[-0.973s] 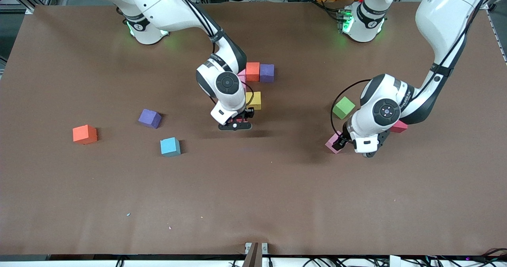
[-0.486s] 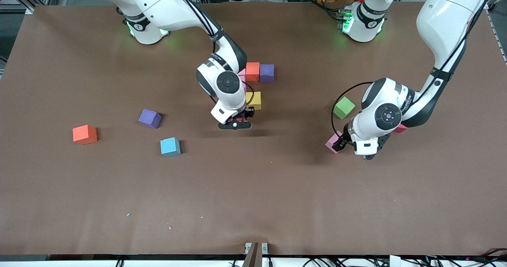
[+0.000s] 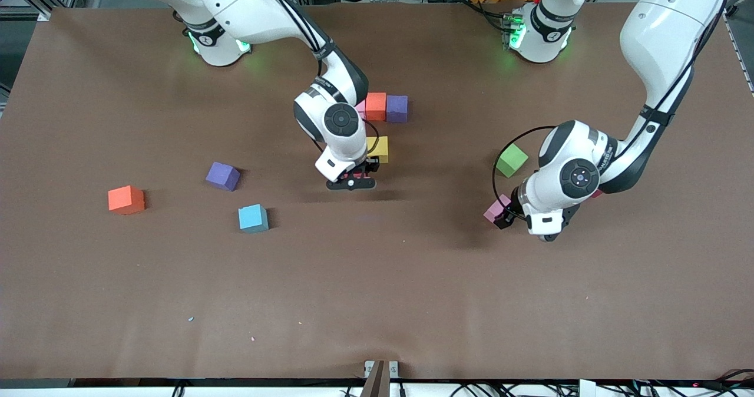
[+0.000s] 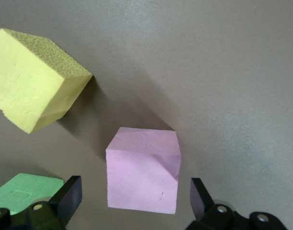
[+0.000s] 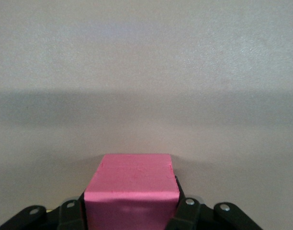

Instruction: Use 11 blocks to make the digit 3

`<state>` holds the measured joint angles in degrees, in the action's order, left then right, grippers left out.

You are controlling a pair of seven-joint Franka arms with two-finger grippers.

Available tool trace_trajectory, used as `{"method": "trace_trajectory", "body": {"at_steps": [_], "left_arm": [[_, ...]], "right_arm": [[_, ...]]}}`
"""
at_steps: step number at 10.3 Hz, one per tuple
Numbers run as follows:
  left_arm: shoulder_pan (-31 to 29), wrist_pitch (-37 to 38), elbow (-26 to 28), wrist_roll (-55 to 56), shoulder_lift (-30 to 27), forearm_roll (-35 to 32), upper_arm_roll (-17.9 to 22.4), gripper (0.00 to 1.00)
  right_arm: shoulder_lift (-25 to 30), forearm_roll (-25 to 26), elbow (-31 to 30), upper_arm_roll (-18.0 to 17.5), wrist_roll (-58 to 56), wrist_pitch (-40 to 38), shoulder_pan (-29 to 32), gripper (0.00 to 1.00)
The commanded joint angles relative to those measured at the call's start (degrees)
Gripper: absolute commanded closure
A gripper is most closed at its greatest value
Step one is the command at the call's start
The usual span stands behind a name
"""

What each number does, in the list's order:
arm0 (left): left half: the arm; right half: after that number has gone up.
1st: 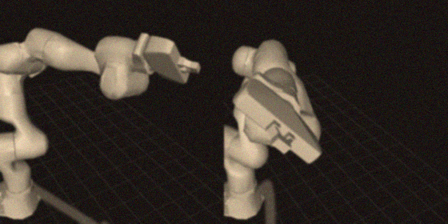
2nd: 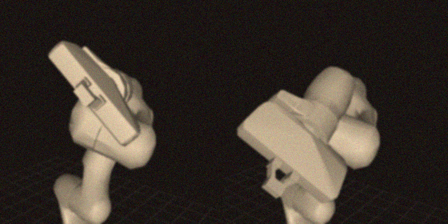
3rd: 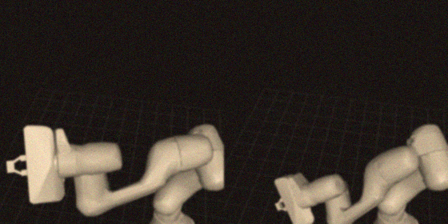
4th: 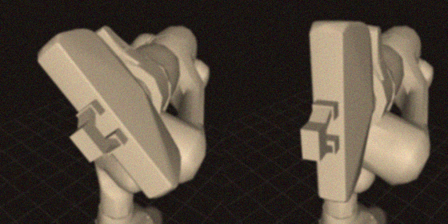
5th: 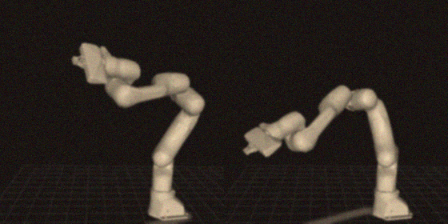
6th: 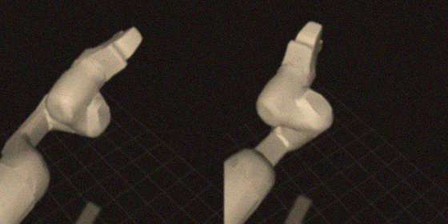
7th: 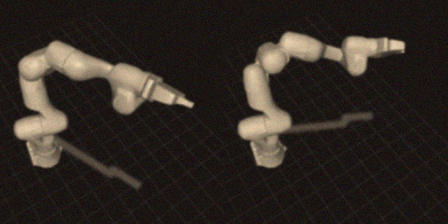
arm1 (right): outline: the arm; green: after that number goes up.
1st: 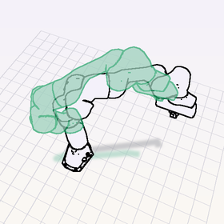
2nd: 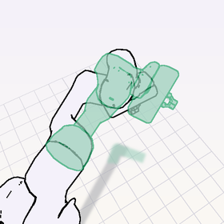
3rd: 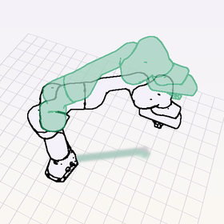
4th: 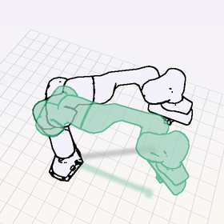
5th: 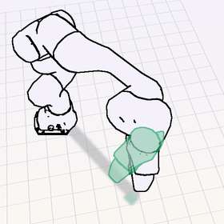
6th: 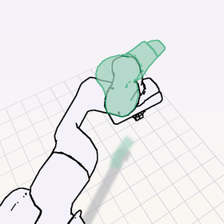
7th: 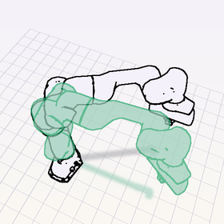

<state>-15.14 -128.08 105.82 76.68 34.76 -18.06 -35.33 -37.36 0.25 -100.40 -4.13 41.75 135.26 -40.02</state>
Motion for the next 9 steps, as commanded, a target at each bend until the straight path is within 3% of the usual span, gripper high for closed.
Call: {"method": "trace_trajectory", "body": {"at_steps": [1, 9], "left_arm": [[-0.2, -1.7, -0.9, -0.1, 1.7, -0.7, 0.0, 0.00], [-0.2, -3.1, -0.8, 2.0, 3.2, -2.8, 0.9, 0.00]], "right_arm": [[0.8, -0.6, -2.6, 0.1, 1.2, 0.1, -1.2, 0.00], [9.8, -0.6, -2.3, 0.3, -0.7, -5.3, 5.2, 0.00]]}}
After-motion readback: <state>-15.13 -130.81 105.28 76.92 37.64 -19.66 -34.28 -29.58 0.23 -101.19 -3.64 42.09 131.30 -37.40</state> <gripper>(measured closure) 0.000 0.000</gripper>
